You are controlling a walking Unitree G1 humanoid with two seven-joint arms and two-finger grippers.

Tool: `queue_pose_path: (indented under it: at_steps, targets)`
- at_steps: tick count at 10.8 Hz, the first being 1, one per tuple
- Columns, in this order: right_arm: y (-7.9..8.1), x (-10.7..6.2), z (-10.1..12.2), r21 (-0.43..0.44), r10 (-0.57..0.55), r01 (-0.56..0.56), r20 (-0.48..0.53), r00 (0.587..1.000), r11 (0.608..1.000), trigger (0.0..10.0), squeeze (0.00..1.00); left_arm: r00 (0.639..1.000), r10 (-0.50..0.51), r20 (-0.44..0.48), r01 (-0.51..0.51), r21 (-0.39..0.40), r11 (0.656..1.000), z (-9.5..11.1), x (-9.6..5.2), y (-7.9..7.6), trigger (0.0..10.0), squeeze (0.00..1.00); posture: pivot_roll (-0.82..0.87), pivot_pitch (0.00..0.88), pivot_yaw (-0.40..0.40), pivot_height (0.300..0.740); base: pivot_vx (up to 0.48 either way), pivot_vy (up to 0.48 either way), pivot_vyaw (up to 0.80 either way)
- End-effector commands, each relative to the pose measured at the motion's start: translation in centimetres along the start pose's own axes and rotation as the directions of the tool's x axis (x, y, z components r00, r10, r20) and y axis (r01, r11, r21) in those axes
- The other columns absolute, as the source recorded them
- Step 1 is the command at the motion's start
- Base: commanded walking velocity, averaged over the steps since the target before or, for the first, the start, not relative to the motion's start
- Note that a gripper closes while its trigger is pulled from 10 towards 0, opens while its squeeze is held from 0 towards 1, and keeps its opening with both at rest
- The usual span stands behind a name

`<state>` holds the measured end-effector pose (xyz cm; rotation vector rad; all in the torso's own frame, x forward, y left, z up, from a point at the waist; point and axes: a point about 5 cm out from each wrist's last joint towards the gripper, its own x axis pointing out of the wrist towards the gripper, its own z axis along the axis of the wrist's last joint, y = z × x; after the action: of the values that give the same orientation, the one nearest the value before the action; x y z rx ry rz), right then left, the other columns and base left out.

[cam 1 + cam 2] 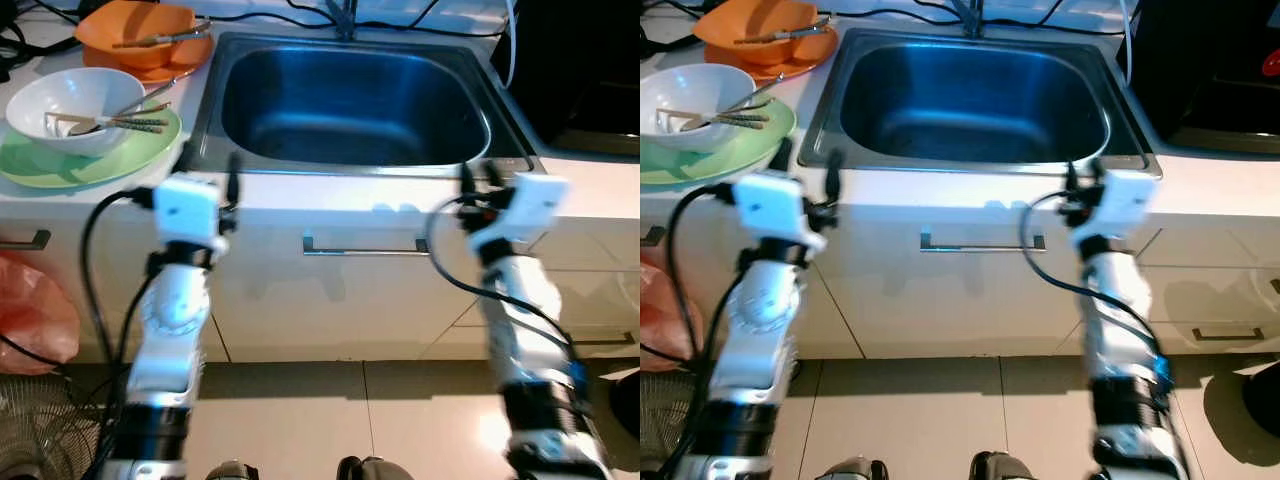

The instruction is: Kitchen organization

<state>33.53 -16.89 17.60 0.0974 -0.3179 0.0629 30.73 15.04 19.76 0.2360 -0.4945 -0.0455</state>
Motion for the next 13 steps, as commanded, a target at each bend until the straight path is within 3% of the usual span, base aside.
queue_pose_path:
  at_steps: [1, 5, 6, 7, 8, 10, 13]
  targets:
    - [0.6, 0.5, 0.1, 0.025, 0.013, -0.013, 0.004, 1.000, 1.000, 10.0, 0.00, 0.999, -0.036, 0.036, 0.034, 0.044, 0.998, 0.6, 0.5, -0.8, 10.0, 0.00, 0.05, 0.082, -0.055, 0.740, 0.000, 0.000, 0.00]
    - [1.3, 0.8, -0.9, 0.064, 0.032, -0.031, -0.016, 0.999, 0.997, 10.0, 0.00, 0.995, -0.043, 0.089, 0.026, 0.186, 0.982, 1.9, 0.2, 0.0, 10.0, 0.00, 0.07, 0.078, -0.061, 0.740, 0.000, 0.000, 0.00]
    - [1.3, 0.8, -1.0, 0.072, 0.030, -0.029, -0.017, 0.999, 0.997, 10.0, 0.00, 0.993, -0.047, 0.104, 0.020, 0.242, 0.970, 2.2, 0.1, 0.1, 10.0, 0.00, 0.07, 0.078, -0.061, 0.740, 0.000, 0.000, 0.00]
    - [1.2, 0.8, -1.2, 0.079, 0.027, -0.025, -0.023, 0.999, 0.997, 10.0, 0.00, 0.990, -0.067, 0.122, 0.020, 0.351, 0.936, 2.6, 0.3, 0.4, 10.0, 0.00, 0.07, 0.078, -0.061, 0.740, 0.000, 0.000, 0.00]
    - [1.4, 0.9, -1.4, 0.084, 0.031, -0.029, -0.027, 0.999, 0.996, 10.0, 0.00, 0.992, -0.043, 0.121, -0.008, 0.388, 0.922, 2.5, 0.4, 1.0, 10.0, 0.00, 0.09, 0.077, -0.065, 0.740, 0.000, 0.000, 0.00]
    - [1.6, 0.9, -1.6, 0.097, 0.040, -0.037, -0.030, 0.999, 0.995, 10.0, 0.00, 0.995, -0.043, 0.093, -0.003, 0.443, 0.897, 2.0, 0.6, 1.5, 10.0, 0.00, 0.09, 0.079, -0.066, 0.740, 0.000, 0.000, 0.00]
    - [1.6, 0.9, -1.6, 0.098, 0.040, -0.037, -0.030, 0.999, 0.995, 10.0, 0.00, 0.995, -0.043, 0.088, -0.001, 0.452, 0.892, 1.9, 0.8, 1.5, 10.0, 0.00, 0.09, 0.079, -0.066, 0.740, 0.000, 0.000, 0.00]
